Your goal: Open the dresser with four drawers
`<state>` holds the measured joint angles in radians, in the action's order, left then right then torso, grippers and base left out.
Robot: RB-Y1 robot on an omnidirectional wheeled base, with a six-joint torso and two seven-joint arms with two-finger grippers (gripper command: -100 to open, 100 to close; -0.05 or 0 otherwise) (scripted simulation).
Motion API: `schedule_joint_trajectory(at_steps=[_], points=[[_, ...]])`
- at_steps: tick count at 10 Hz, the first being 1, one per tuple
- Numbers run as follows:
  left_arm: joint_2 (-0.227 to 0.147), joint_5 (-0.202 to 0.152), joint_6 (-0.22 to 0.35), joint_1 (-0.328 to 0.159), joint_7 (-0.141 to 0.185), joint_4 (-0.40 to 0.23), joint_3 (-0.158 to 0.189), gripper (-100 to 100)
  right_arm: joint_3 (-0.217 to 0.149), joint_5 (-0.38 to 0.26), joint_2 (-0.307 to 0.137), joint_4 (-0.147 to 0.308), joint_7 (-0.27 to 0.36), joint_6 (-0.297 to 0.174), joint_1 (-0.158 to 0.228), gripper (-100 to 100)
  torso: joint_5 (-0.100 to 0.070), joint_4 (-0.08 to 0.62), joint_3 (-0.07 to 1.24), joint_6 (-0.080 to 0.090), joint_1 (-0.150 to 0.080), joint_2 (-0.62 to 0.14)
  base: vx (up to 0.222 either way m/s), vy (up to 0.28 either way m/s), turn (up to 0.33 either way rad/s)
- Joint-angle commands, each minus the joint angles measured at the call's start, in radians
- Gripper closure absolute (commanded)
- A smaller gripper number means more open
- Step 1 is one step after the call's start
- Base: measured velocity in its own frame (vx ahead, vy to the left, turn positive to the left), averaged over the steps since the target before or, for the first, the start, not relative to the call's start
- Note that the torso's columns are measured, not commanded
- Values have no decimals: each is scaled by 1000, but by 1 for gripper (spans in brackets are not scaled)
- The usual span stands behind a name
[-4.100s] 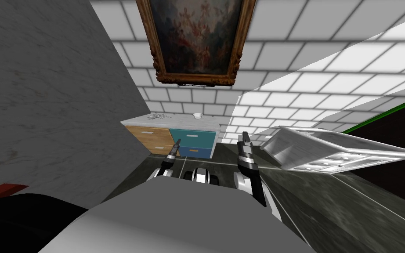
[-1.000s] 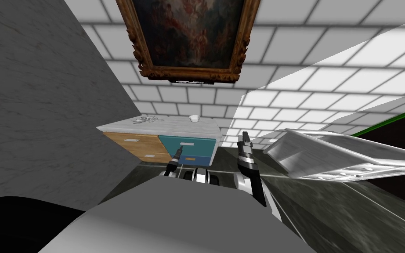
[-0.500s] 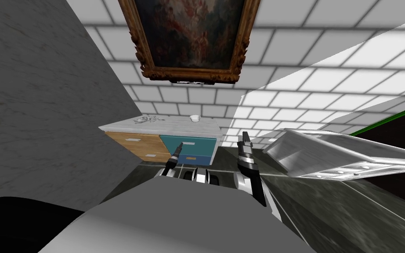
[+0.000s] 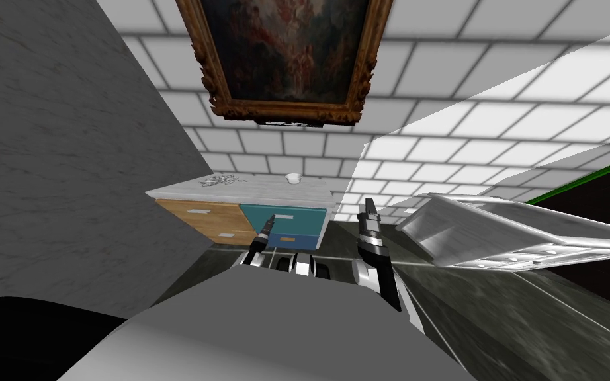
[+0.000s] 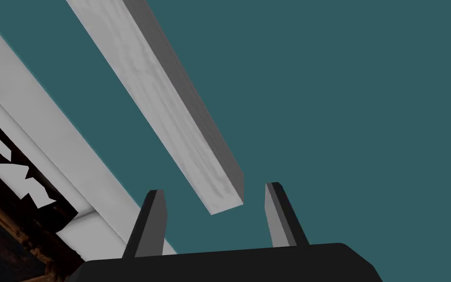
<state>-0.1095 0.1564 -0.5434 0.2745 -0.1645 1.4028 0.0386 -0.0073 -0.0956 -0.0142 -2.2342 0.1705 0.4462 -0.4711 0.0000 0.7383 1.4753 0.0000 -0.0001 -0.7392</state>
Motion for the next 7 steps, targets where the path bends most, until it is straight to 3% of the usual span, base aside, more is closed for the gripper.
schedule_joint_trajectory(at_steps=[1,5,6,7], points=[[-3,1,4,14,5,21,-5,100,0,0,0,0,0,0,0,0,-2,4,-4,1,-3,-7,-138,-27,12],[-8,2,8,30,11,44,-11,100,0,0,0,0,0,0,1,0,1,0,0,0,1,0,-176,-12,11],[-2,1,7,22,8,27,-8,-100,0,0,0,0,0,0,0,0,0,-2,4,0,1,8,56,-25,-20],[-1,1,7,20,7,23,-8,-100,0,0,0,0,0,0,0,0,0,-4,8,0,-1,14,117,-42,-15]])
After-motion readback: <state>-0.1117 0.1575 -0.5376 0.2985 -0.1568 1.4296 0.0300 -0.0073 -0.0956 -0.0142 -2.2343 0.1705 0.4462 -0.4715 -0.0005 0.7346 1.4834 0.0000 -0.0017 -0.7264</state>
